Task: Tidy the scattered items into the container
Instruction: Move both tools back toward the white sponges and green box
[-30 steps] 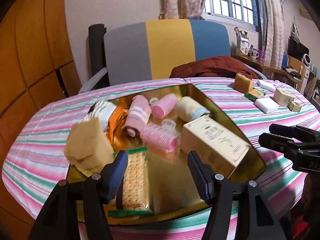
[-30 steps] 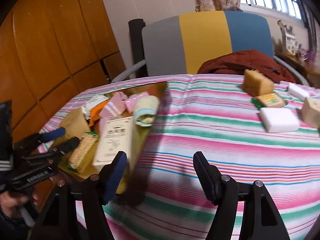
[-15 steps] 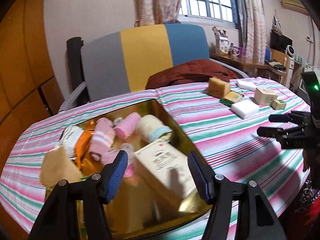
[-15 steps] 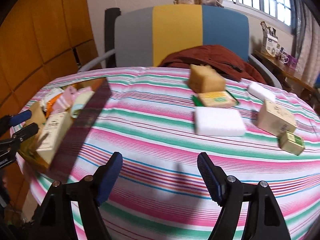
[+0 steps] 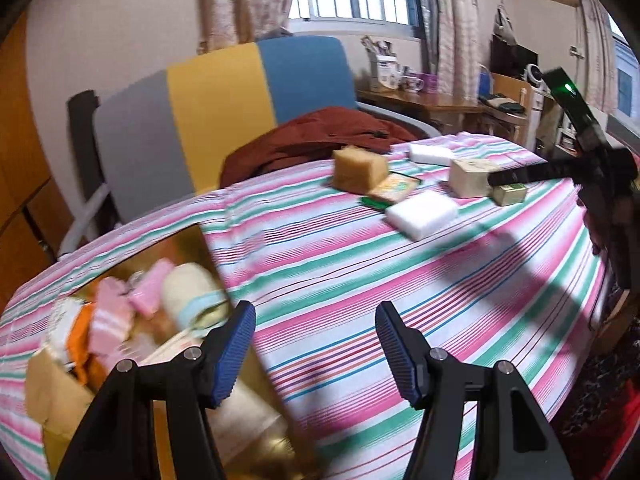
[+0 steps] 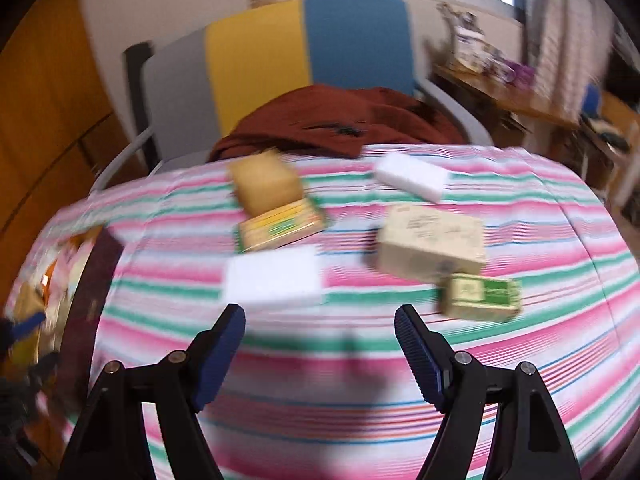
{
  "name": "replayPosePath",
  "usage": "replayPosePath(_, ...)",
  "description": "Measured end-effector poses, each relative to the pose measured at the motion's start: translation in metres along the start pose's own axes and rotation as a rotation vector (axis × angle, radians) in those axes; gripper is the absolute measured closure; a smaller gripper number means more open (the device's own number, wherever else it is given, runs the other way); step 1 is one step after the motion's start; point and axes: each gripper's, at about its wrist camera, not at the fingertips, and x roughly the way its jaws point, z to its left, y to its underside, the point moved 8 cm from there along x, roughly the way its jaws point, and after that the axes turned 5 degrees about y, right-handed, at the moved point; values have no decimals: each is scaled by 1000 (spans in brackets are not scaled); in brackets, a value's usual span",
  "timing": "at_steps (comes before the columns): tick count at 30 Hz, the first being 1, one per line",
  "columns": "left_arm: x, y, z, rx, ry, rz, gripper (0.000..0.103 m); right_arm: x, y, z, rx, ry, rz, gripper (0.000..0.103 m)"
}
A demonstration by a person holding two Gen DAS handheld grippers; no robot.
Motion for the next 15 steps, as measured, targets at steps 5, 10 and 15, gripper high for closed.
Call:
replayPosePath(5,37,-12,-32,0,72,50,40,11,-14,-46,107,21,19,25)
replayPosePath(10,76,-29,-65,46,114,97,40,29,-25,-90,229,-9,45,21)
replayPosePath(15,111,-56,-96,117,169,125,40,51,-31,-135,391,-13,81,21)
